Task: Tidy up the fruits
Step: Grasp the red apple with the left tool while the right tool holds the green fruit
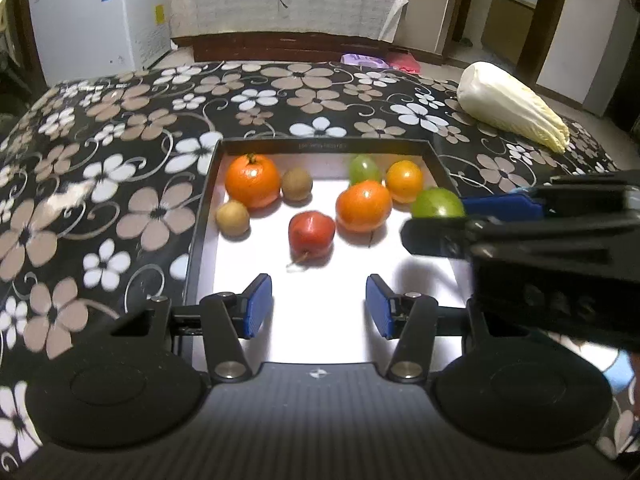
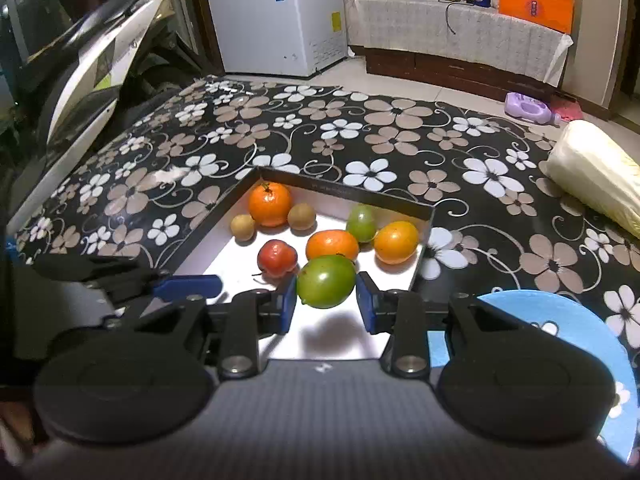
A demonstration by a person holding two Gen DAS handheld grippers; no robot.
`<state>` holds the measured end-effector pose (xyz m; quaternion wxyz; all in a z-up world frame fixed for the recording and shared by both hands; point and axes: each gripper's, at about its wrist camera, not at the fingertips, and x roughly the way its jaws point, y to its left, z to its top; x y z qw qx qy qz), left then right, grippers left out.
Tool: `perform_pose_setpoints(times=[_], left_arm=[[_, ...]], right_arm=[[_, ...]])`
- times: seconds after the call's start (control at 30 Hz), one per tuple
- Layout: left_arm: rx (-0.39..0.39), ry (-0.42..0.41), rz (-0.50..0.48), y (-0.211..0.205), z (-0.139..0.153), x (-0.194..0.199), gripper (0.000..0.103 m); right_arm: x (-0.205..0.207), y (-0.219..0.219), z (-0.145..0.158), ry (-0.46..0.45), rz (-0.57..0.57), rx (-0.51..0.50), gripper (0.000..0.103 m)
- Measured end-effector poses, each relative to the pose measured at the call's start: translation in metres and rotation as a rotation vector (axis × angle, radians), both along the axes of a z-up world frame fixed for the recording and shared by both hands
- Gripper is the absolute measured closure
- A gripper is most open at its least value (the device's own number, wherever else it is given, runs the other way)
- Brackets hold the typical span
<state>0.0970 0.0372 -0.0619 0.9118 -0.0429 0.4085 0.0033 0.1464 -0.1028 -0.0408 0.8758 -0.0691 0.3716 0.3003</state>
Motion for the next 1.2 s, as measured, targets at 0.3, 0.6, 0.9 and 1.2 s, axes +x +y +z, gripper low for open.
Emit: perform_pose_setpoints(times=[0.3,0.6,0.9,1.2], left_arm=[[-0.009,0.017,0.014,0.001,-0.004,0.018,0.046],[-0.017,0.009,0.049,0.010,-0.007,0.034,0.054],[-0.011,-0.002,0.043,0.005,-0.008,0.030,0.070],[-0.016,0.006,0.036,0.005,-0.001,0.021,0.070]], right_arm=[[-0.003,-0.021,0.009,-0.006,-0.015,0.055,0.068],[-0.007,-0.028,0.011,-0.012,-0.020,0.058,0.068],[-0.006,-0.030,0.011,-0.014,-0.021,0.061,0.068],[-0.008,-0.030,0.012,-0.019,-0.019,0.064,0.068]])
